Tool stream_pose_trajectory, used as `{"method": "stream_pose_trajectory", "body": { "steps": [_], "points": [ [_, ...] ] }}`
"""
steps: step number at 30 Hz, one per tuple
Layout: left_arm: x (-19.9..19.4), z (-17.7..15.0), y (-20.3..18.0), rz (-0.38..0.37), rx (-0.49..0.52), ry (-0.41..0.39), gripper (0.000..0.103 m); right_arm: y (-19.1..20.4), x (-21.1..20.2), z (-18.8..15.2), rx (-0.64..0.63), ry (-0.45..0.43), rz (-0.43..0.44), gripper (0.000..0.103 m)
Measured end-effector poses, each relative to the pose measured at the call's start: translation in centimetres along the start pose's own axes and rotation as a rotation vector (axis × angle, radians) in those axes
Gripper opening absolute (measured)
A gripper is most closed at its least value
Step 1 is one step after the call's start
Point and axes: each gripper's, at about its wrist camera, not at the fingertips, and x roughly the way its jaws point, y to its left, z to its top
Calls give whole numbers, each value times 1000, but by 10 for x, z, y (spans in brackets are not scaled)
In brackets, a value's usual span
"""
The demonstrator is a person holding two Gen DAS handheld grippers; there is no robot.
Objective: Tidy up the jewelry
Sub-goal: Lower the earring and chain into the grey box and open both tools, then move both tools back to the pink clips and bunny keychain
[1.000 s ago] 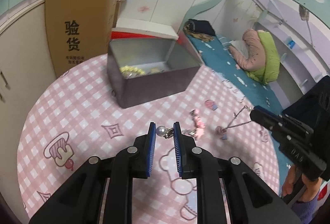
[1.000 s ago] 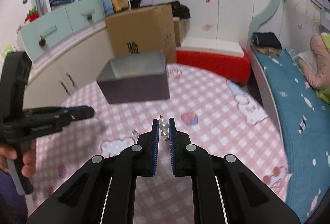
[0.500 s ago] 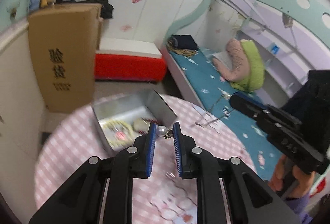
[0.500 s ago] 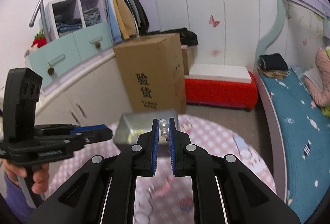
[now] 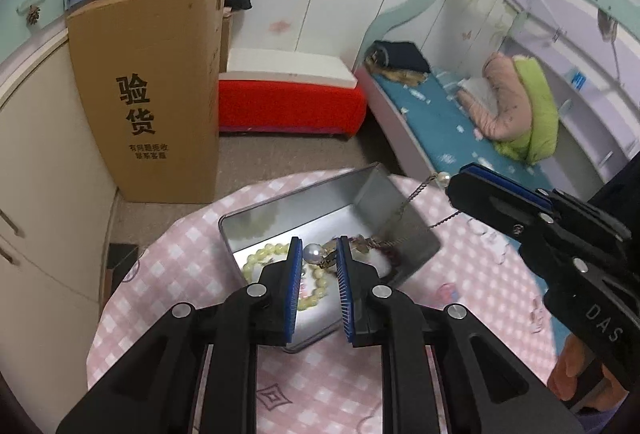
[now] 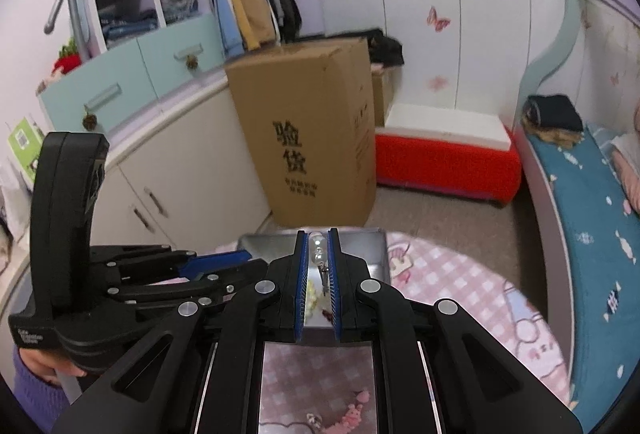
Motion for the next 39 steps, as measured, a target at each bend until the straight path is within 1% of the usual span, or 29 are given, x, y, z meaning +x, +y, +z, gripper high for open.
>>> {"method": "stream_pose_trajectory", "body": {
  "steps": [6, 8, 13, 15, 19, 21, 23, 29, 30, 31, 32, 33, 34, 36, 39],
  "points": [
    [16, -12, 2, 33, 29, 25, 16, -1, 32, -17, 16, 79, 5, 10],
    [18, -13, 2, 50, 31, 23, 17, -2, 38, -20, 15, 95, 3, 10],
    [21, -15, -1, 62, 50, 25, 17, -4, 46, -29, 24, 121, 2, 10],
    [20, -16, -3, 53, 56, 25, 24, -6, 47, -31, 31, 128, 3, 10],
    [17, -15, -6, 63, 53, 13, 31, -10, 46, -32, 47, 129, -3, 10],
    [13, -15, -7, 72, 42, 5, 42, -12, 44, -33, 56, 128, -2, 11],
    [8, -14, -8, 66, 33, -8, 43, -13, 44, -32, 67, 129, 2, 13],
    [-8, -16, -14, 67, 31, -33, 43, -13, 32, -32, 78, 113, -6, 13],
    [-13, -17, -16, 64, 31, -41, 43, -13, 29, -32, 79, 108, -9, 16],
    [-18, -18, -18, 64, 32, -49, 44, -14, 24, -32, 82, 101, -14, 26],
    [-21, -19, -19, 64, 33, -56, 46, -15, 18, -32, 89, 88, -27, 35],
    [-26, -20, -21, 66, 31, -69, 48, -17, 13, -32, 95, 76, -37, 46],
    [-32, -22, -22, 63, 28, -84, 49, -20, 5, -33, 101, 56, -36, 48],
    [-40, -27, -26, 53, 26, -99, 50, -22, -8, -35, 103, 41, -44, 48],
    [-49, -39, -35, 54, 28, -118, 50, -28, -27, -42, 101, 14, -71, 55]
  ]
}}
